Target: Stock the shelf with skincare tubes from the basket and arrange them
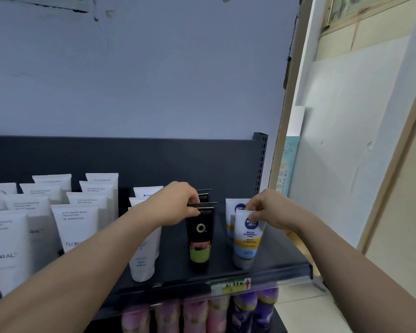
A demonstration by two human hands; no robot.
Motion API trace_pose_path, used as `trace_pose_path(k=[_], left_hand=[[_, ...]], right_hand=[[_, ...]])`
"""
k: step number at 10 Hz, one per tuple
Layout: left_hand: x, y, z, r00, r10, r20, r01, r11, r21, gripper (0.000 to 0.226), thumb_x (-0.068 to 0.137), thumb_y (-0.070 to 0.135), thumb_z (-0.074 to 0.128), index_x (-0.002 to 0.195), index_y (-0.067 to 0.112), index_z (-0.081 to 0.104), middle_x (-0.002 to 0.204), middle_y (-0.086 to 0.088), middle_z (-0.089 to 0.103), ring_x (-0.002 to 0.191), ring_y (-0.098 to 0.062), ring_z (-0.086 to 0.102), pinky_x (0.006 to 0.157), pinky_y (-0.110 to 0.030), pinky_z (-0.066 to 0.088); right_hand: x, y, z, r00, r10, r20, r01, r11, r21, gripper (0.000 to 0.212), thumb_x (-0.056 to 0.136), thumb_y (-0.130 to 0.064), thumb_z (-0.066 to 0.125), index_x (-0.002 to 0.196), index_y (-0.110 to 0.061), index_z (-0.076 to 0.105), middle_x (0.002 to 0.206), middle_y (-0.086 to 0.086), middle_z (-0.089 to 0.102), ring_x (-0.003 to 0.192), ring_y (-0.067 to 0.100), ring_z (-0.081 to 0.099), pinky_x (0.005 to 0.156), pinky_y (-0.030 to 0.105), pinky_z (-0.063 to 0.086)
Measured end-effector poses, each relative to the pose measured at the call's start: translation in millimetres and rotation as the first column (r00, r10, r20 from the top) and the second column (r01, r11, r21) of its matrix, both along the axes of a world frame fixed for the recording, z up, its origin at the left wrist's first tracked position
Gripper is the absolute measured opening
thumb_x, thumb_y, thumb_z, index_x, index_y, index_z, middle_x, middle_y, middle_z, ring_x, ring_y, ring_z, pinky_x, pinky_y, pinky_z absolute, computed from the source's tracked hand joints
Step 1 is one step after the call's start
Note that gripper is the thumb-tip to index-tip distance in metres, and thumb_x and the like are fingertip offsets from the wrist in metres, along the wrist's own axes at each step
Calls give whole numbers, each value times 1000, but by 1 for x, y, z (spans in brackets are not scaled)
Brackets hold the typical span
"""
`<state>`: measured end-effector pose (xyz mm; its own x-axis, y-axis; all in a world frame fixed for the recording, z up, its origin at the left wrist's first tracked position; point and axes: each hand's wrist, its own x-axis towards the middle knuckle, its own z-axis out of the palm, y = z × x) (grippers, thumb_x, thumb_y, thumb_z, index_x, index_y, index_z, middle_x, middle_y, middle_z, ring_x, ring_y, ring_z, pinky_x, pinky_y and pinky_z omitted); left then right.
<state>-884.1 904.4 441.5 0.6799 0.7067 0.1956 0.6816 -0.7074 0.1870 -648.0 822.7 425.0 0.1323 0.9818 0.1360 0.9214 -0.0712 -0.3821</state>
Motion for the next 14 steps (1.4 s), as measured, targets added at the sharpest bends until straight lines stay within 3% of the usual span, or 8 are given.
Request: trace_pose_path(k=[3, 4, 5, 6, 8, 11, 12, 14], left_hand=[[3, 4, 1, 998, 29, 55, -27, 999, -46, 20, 87, 38, 64, 96, 21, 70, 92, 8, 66, 84, -9, 61, 77, -29, 53], [-1, 9, 10, 986, 56, 158, -48, 997, -52, 23, 89, 42, 59, 94, 23, 71, 82, 13, 65, 74, -3, 60, 73, -25, 51], [-2, 19, 17, 970, 93, 224, -95, 995, -1, 19, 90, 34, 60, 100, 21, 69, 84, 11, 67, 78, -6, 62, 77, -25, 50], [2, 31, 17, 984, 121, 134, -126, 992, 25, 29, 89, 31, 62, 116, 19, 64, 109, 5, 67, 100, -13, 61, 90, -30, 49], [15, 42, 7, 993, 111, 36, -108, 992, -70, 21, 89, 23, 63, 109, 18, 69, 104, 3, 69, 90, -14, 62, 82, -27, 50], [12, 44, 4, 991, 95, 98, -81, 987, -140, 10, 88, 15, 64, 93, 15, 73, 71, 4, 67, 58, -15, 64, 59, -18, 49], [12, 41, 5, 990, 103, 91, -87, 982, -169, 12, 88, 17, 64, 95, 15, 73, 79, -3, 73, 64, -18, 67, 67, -24, 54], [5, 39, 6, 988, 111, 109, -101, 990, -95, 27, 93, 32, 56, 114, 20, 67, 110, 5, 68, 97, -13, 61, 88, -28, 48]], right_hand=[[-3, -1, 7, 996, 40, -73, -43, 998, -38, 15, 80, -34, 73, 87, -21, 75, 81, -8, 72, 76, 7, 66, 75, 28, 56], [4, 7, 14, 997, 1, -81, 6, 996, 86, 18, 90, -32, 62, 98, -21, 73, 95, -7, 71, 84, 8, 65, 79, 26, 54], [14, 24, 14, 998, -61, 28, 58, 993, 106, 27, 92, -20, 59, 119, -17, 65, 118, -1, 66, 103, 14, 61, 93, 29, 48], [16, 39, 9, 996, -60, 64, 59, 998, 13, 32, 90, -15, 62, 122, -15, 63, 119, 1, 65, 104, 17, 60, 94, 28, 46], [16, 53, 1, 997, -59, 53, 61, 998, -25, 9, 87, -14, 66, 92, -15, 73, 88, -3, 65, 81, 13, 61, 76, 25, 50], [16, 47, 0, 997, -48, 61, 49, 999, -20, 9, 87, -12, 65, 91, -15, 74, 88, -2, 69, 79, 14, 65, 77, 28, 56], [14, 45, 0, 997, -62, 45, 64, 997, -38, 10, 88, -12, 64, 86, -18, 71, 87, 0, 70, 77, 15, 67, 72, 26, 55], [14, 43, 0, 997, -80, 18, 80, 997, -19, 30, 90, -19, 62, 120, -15, 64, 113, 0, 67, 88, 16, 67, 71, 19, 50]])
